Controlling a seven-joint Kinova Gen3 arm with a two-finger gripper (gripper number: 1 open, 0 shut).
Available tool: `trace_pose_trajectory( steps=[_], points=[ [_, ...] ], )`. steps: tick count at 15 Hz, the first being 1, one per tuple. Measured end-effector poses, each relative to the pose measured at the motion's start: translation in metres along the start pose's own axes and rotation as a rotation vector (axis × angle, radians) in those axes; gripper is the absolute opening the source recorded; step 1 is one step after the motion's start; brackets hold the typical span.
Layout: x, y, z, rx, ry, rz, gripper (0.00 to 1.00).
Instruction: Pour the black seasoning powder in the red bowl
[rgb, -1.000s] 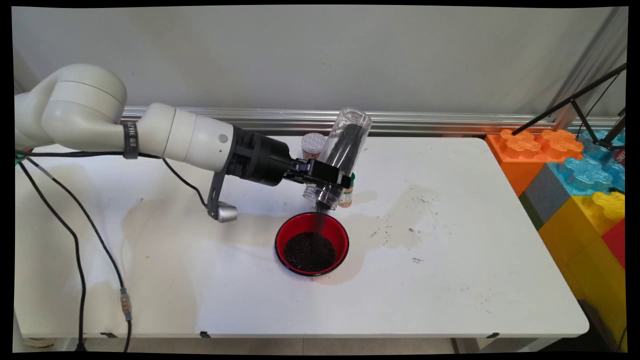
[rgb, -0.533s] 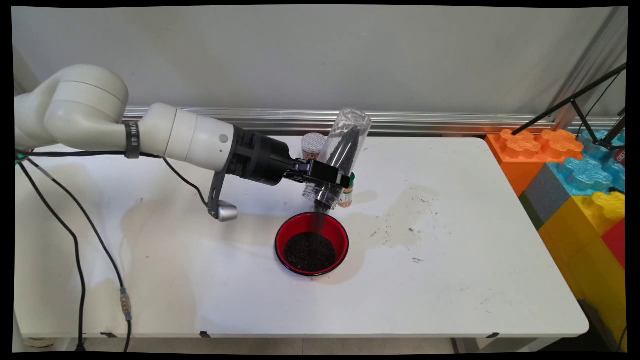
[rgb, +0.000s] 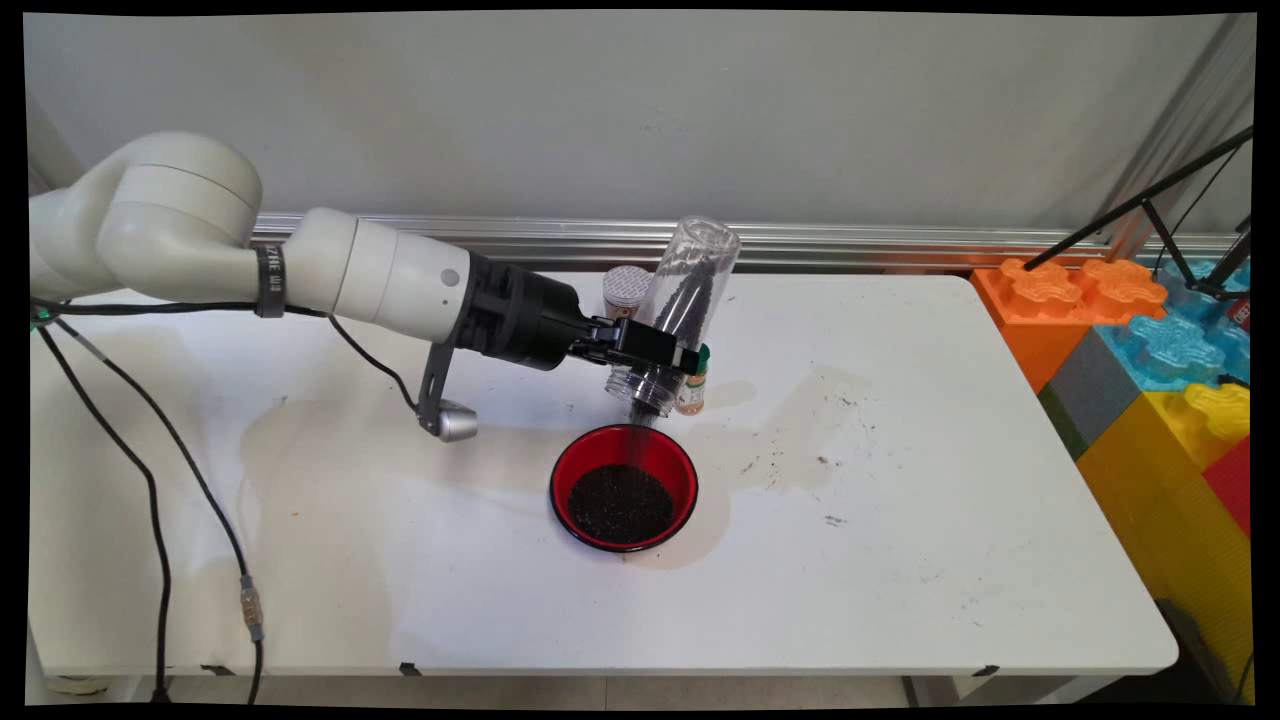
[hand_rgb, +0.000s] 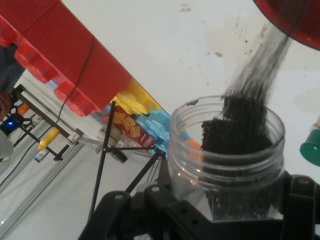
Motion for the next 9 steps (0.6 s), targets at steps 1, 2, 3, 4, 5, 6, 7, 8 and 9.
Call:
trace_pose_trajectory(
  steps=[1, 2, 3, 4, 5, 6, 7, 8, 9],
  points=[
    [-0.0002, 0.0003, 0.0003, 0.000, -0.001, 0.000, 0.00],
    [-0.0003, 0.0008, 0.0007, 0.000, -0.001, 0.001, 0.00],
    [-0.0003, 0.0012, 0.0010, 0.000, -0.002, 0.002, 0.00],
    [-0.0004, 0.0014, 0.0014, 0.001, -0.002, 0.003, 0.00],
    [-0.0006, 0.0015, 0.0018, 0.002, -0.003, 0.004, 0.00],
    [-0.0009, 0.0016, 0.0018, 0.003, -0.003, 0.006, 0.00],
    [-0.0011, 0.0017, 0.0019, 0.003, -0.004, 0.008, 0.00],
    [-0.0011, 0.0018, 0.0019, 0.004, -0.003, 0.011, 0.00],
    [-0.0012, 0.0017, 0.0019, 0.007, -0.003, 0.014, 0.00]
  ],
)
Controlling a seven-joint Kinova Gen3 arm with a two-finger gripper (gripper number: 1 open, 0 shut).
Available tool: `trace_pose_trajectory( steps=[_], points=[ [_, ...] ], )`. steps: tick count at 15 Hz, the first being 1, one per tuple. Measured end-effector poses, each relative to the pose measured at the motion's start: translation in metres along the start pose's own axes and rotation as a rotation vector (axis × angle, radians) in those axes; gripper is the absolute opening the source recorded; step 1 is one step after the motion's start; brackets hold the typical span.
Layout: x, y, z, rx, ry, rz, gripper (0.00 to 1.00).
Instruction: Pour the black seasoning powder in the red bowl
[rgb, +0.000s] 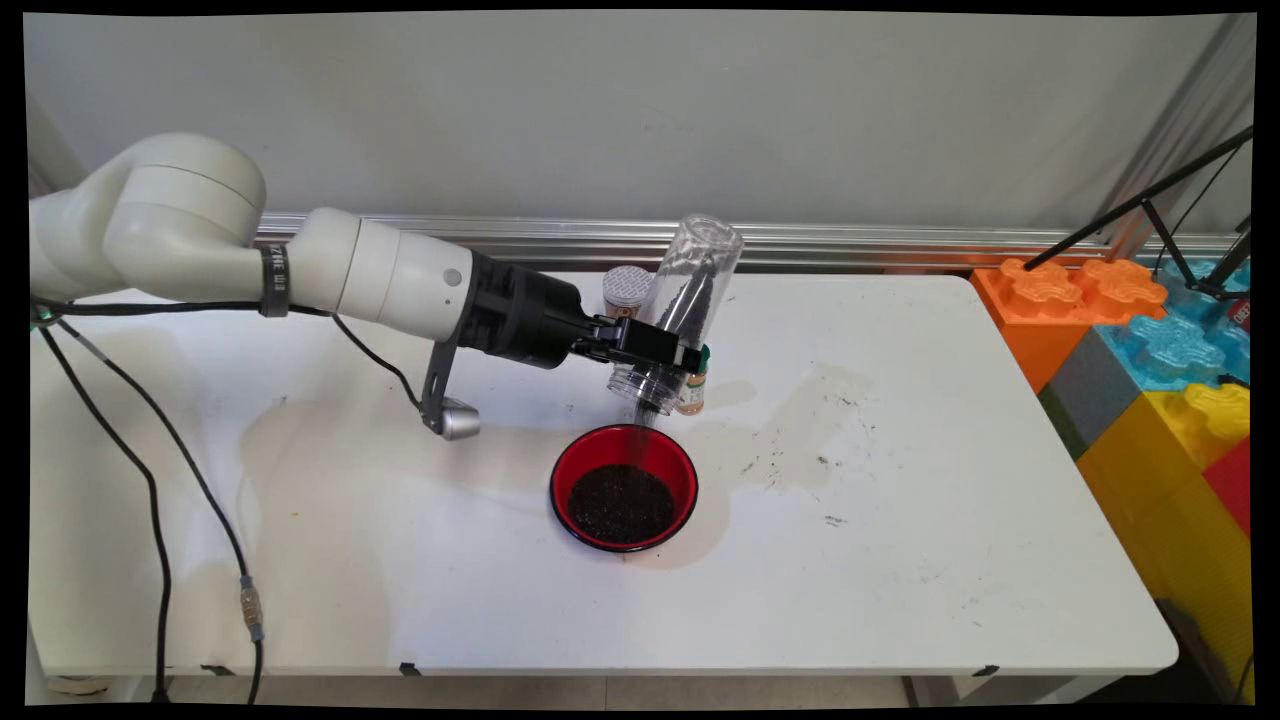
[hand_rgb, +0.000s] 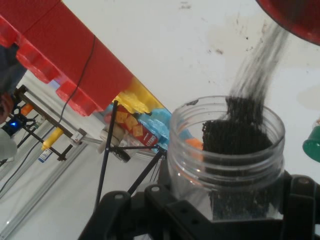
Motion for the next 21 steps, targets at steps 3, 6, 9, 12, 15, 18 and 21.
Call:
trace_pose_trajectory(
  steps=[3, 6, 9, 12, 15, 18, 21],
  points=[
    [-0.0003, -0.0004, -0.0004, 0.005, 0.000, 0.008, 0.00],
    [-0.0004, -0.0014, -0.0013, 0.012, 0.001, 0.018, 0.00],
    [-0.0004, -0.0024, -0.0021, 0.018, 0.002, 0.027, 0.00],
    [-0.0004, -0.0031, -0.0025, 0.023, 0.002, 0.034, 0.00],
    [-0.0009, -0.0031, -0.0020, 0.028, 0.000, 0.042, 0.00],
    [-0.0013, -0.0028, -0.0015, 0.030, -0.002, 0.050, 0.00],
    [-0.0014, -0.0018, -0.0012, 0.030, -0.004, 0.055, 0.00]
  ],
)
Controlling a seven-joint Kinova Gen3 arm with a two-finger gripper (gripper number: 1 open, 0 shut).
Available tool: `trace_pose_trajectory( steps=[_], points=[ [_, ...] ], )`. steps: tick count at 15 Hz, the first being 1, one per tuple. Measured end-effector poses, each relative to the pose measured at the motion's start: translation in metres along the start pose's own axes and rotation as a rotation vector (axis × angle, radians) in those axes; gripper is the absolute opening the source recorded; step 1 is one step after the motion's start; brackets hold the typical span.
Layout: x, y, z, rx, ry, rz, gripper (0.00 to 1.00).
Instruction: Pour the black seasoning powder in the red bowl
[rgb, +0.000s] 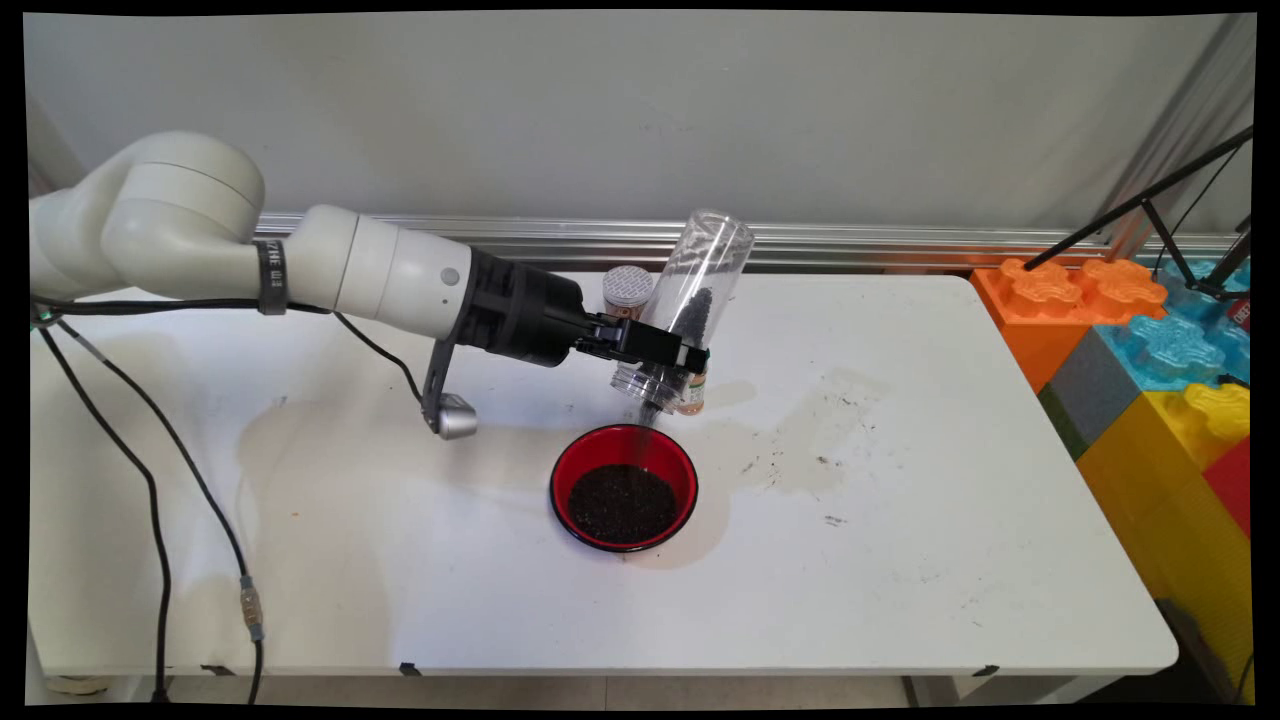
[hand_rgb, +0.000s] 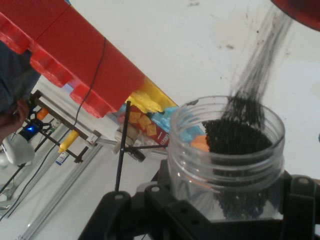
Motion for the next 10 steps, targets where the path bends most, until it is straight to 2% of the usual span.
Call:
trace_pose_trajectory(
  steps=[10],
  points=[
    [0.0014, 0.0034, 0.0007, -0.003, -0.005, 0.016, 0.00]
  ],
)
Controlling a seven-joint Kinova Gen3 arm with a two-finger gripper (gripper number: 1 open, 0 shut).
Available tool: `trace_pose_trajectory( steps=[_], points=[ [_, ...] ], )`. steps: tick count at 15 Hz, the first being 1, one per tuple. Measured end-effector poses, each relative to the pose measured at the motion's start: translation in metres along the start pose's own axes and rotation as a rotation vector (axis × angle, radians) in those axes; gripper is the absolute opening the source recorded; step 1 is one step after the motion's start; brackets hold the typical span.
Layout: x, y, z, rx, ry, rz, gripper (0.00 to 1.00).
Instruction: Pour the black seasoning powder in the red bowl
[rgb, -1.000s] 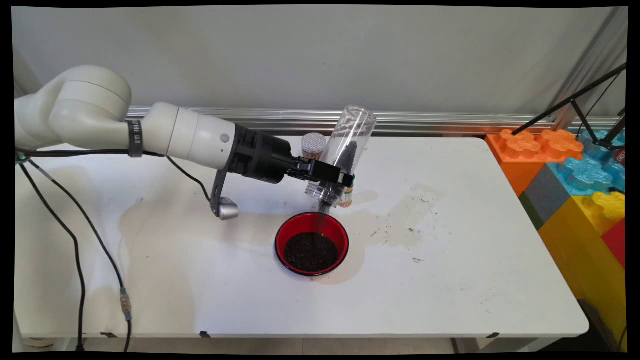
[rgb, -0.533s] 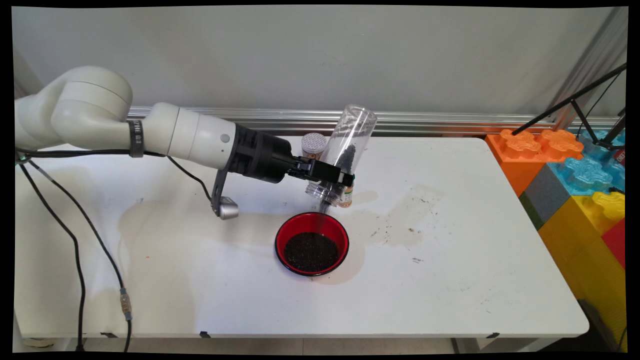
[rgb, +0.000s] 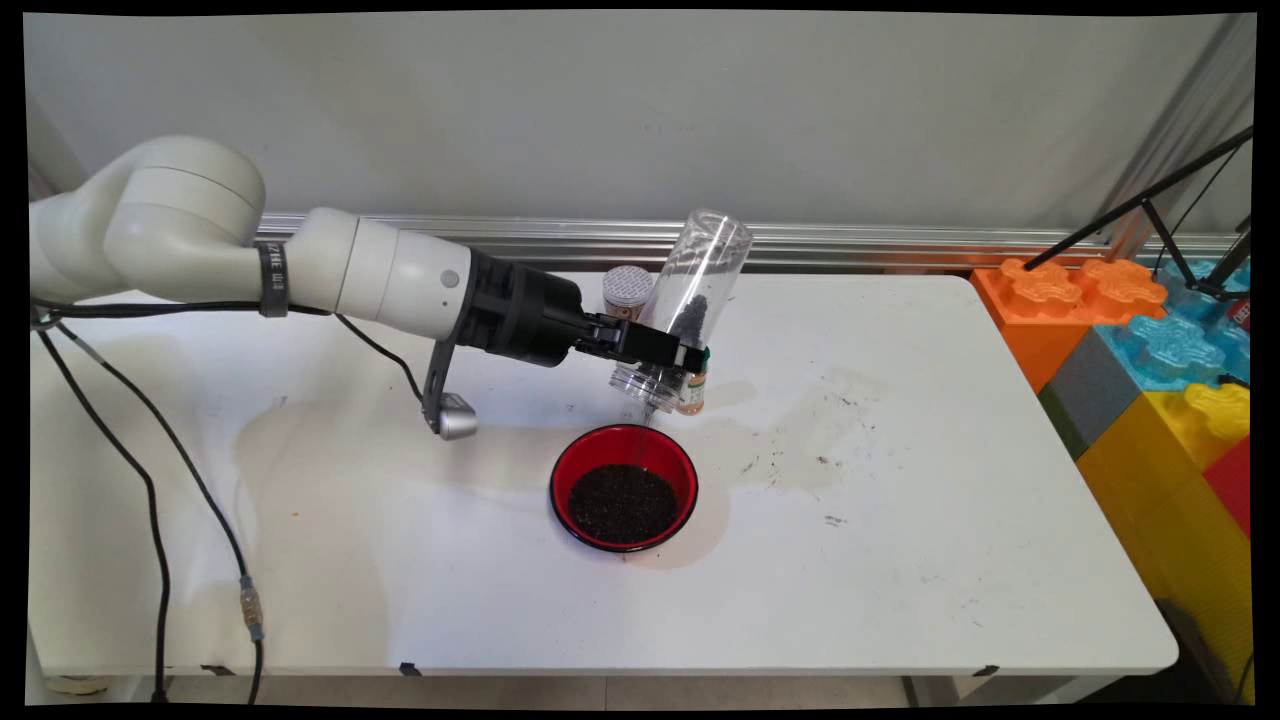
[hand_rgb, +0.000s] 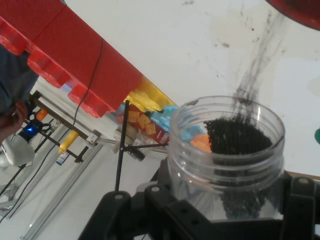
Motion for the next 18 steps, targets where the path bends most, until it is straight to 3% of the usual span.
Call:
trace_pose_trajectory(
  steps=[18],
  points=[
    [0.0023, 0.0061, -0.0001, 0.009, -0.006, 0.039, 0.00]
  ],
)
